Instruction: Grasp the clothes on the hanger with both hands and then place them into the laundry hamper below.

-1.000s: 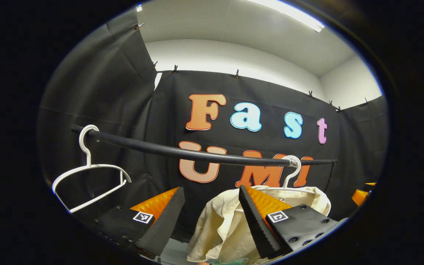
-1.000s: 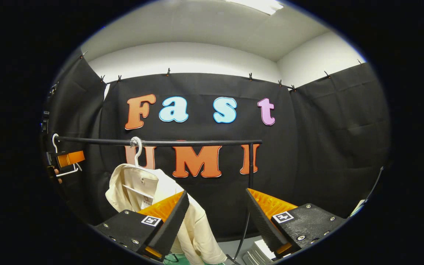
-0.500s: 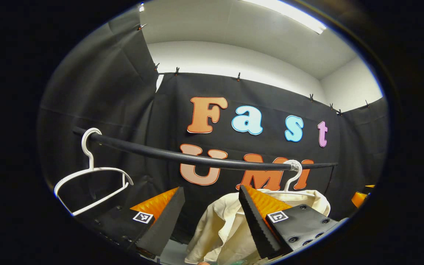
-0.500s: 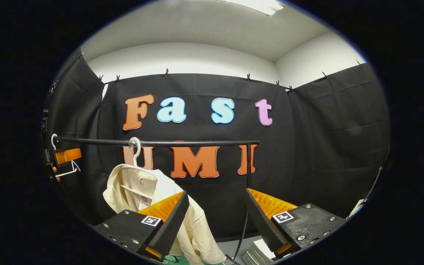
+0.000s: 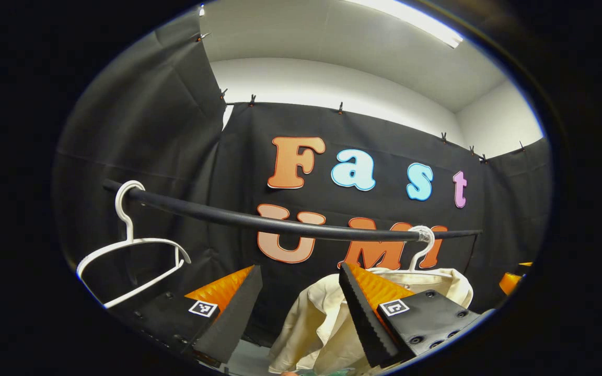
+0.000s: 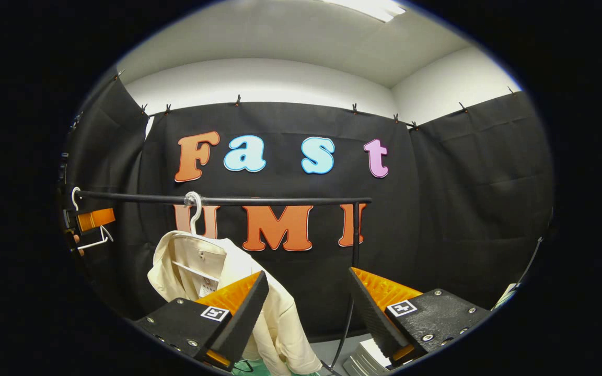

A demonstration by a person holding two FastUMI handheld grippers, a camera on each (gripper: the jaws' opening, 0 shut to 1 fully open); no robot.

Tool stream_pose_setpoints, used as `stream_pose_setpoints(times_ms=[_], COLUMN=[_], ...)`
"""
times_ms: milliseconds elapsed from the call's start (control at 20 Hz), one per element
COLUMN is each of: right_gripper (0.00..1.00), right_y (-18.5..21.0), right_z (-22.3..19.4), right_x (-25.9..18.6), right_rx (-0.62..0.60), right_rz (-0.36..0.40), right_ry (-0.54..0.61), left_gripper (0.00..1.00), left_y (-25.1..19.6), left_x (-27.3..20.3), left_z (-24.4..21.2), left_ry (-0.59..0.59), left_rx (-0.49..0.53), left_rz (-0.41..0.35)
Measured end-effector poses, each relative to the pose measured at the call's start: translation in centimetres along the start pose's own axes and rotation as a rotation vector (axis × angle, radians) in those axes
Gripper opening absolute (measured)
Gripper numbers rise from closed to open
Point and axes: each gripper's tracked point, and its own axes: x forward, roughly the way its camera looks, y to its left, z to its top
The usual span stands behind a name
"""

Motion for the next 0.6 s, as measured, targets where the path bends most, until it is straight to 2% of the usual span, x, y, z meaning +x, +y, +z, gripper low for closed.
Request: stream_pose_setpoints(times_ms=[600], right_gripper=[0.94], right_y=[2.6], right_z=[-0.6], right_x=[0.7], right_rx=[0.0], right_rz=[-0.007], right_ry=[0.006], left_gripper=[0.96], left_y=[1.1], left_x=[1.2], left_z=[0.1], left_ry=[-0.001], left_rx=[0.026], left_rz=[-0.022])
